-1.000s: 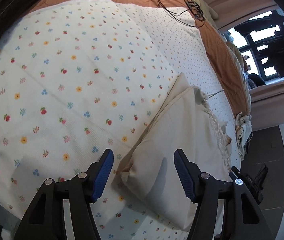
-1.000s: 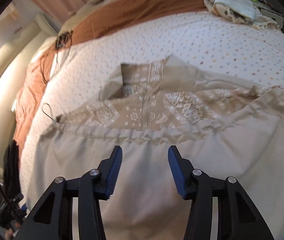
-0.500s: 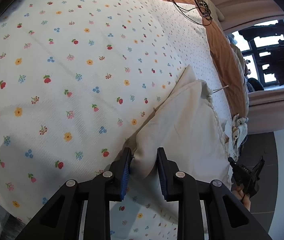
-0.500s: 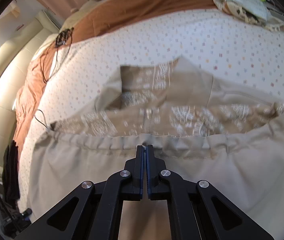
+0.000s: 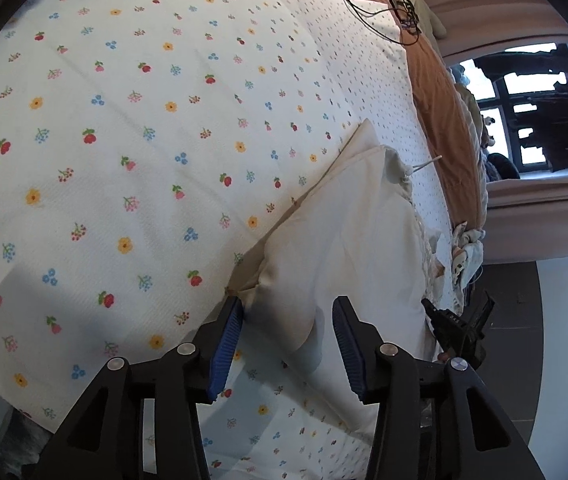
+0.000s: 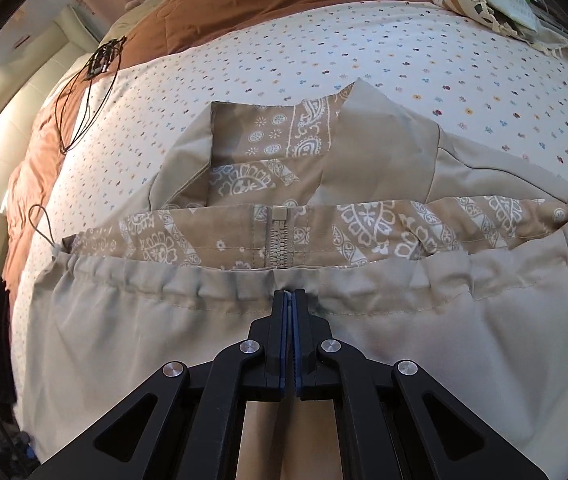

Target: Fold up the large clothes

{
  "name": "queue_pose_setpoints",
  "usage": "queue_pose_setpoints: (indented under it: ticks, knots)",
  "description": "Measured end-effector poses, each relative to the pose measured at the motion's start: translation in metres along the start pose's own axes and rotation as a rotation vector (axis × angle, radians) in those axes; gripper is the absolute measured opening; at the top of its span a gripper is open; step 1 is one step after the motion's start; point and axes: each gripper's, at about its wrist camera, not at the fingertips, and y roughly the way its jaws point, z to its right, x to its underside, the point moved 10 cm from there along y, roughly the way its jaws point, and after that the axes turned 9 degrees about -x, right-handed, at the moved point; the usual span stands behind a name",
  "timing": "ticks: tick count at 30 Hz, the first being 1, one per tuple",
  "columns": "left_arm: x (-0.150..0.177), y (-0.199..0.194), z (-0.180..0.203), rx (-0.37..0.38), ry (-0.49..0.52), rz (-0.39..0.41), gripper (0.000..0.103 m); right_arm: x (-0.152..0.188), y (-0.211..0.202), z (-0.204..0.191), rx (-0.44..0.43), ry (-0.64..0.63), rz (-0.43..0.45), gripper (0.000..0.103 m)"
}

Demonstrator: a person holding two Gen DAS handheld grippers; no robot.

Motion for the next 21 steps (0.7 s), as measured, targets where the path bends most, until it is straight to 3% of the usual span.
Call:
queue_pose_setpoints:
  ticks: [3, 5, 6, 7, 9, 14, 17, 21]
  knots:
    - [0.003, 0.012, 0.003, -0.005, -0.016, -0.025, 0.050, -0.001, -0.003, 0.000, -0.020, 0.030, -0.024, 0.005]
    - [0.004, 0.018, 0.004, 0.007, -0.036, -0.038, 0.050, -0.003, -0.012, -0.001, -0.012, 0.032, -0.035, 0.015]
    - [0.004, 0.020, 0.004, 0.012, -0.047, -0.040, 0.050, -0.003, -0.018, -0.003, -0.003, 0.027, -0.031, 0.037]
    - [0.004, 0.021, 0.005, 0.018, -0.055, -0.044, 0.050, -0.004, -0.028, -0.006, -0.001, 0.020, -0.012, 0.051]
    - [0.007, 0.022, 0.007, 0.020, -0.055, -0.055, 0.051, -0.005, -0.049, -0.017, -0.018, -0.006, 0.044, 0.059]
    - [0.025, 0.026, 0.013, 0.061, -0.034, -0.112, 0.051, 0.012, -0.090, -0.030, -0.059, -0.015, 0.095, 0.059]
    - [0.019, 0.027, 0.014, 0.076, -0.058, -0.092, 0.051, 0.031, -0.108, -0.032, -0.083, 0.007, 0.109, 0.059]
    - [0.000, 0.024, 0.011, 0.044, -0.069, -0.032, 0.051, 0.061, -0.124, -0.044, -0.112, 0.031, 0.108, 0.059]
